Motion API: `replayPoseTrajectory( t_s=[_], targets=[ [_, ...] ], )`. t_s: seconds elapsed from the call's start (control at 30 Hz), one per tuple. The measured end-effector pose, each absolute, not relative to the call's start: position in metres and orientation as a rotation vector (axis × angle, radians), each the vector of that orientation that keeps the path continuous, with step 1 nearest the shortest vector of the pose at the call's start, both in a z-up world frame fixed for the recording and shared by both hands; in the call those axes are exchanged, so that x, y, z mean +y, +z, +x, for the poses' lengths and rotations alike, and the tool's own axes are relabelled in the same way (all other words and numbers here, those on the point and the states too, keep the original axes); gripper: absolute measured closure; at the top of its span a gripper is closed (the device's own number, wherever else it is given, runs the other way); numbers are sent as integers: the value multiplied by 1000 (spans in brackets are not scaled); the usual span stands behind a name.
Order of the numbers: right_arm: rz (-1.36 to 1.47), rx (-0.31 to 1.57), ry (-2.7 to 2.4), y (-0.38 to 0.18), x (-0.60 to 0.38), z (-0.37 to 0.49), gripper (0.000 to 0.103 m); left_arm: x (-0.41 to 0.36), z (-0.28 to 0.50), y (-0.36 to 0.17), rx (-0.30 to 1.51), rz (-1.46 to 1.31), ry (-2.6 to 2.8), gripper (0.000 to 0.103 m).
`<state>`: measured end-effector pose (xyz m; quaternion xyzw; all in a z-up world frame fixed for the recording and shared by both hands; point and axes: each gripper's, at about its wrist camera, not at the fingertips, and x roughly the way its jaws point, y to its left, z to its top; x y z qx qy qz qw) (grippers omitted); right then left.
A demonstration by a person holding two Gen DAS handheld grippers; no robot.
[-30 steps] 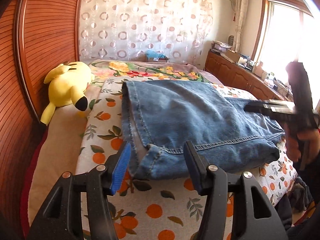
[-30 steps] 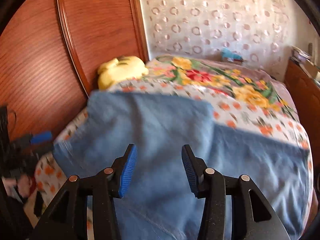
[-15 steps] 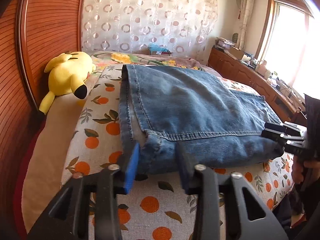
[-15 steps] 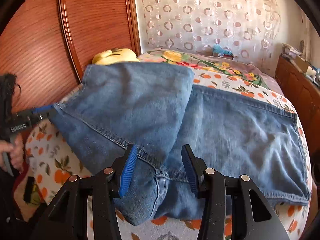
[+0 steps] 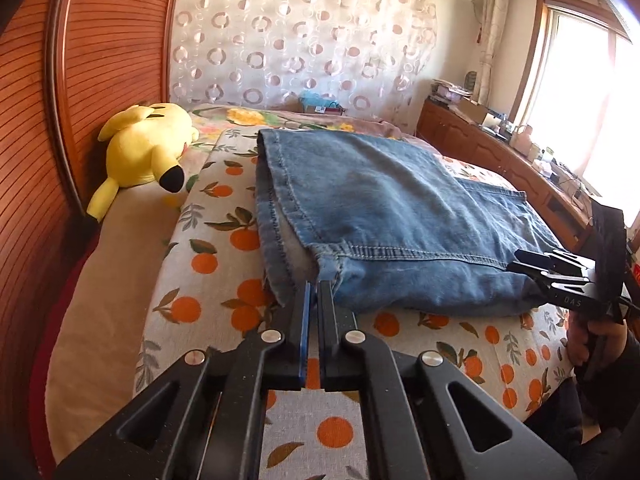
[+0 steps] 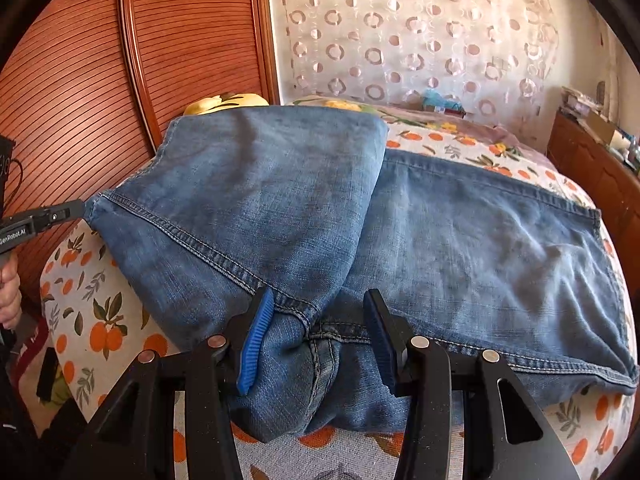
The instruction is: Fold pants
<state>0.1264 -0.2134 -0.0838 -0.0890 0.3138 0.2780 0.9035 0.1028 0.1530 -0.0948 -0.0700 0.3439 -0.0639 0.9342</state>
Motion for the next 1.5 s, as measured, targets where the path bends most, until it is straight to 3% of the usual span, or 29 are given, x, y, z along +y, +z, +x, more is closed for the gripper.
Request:
replayPoseTrajectory(
  t_s=[0.17,0.43,0.5,0.57,0.77,0.83,0.9,1.0,1.37,1.5],
  targets=[
    [-184,644,571,-82,-213,129,55,150,104,-90,688,-118,-106,98],
    [-179,644,571,-83,-213,132,55,141,117,-92,709,-81,-116,72],
    [-179,644,571,-83,-213,132,55,138,120,-93,710,-74,-127,57],
    [-178,642,571,-83,-212,131,55,136,124,-95,720,-71,-133,54],
    [-176,642,571,-83,-212,131,55,133,133,-106,765,-63,-128,54],
    [-176,643,571,-83,-212,132,55,133,131,-105,754,-68,-142,61],
    [-176,643,570,-84,-212,132,55,133,128,-104,744,-75,-153,81],
    [-175,643,571,-84,-212,132,54,132,124,-100,726,-68,-153,92],
    [-171,640,578,-84,-210,131,54,141,111,-101,712,-76,-122,94],
    [-165,640,577,-85,-210,131,54,138,110,-98,710,-63,-108,90]
  ],
)
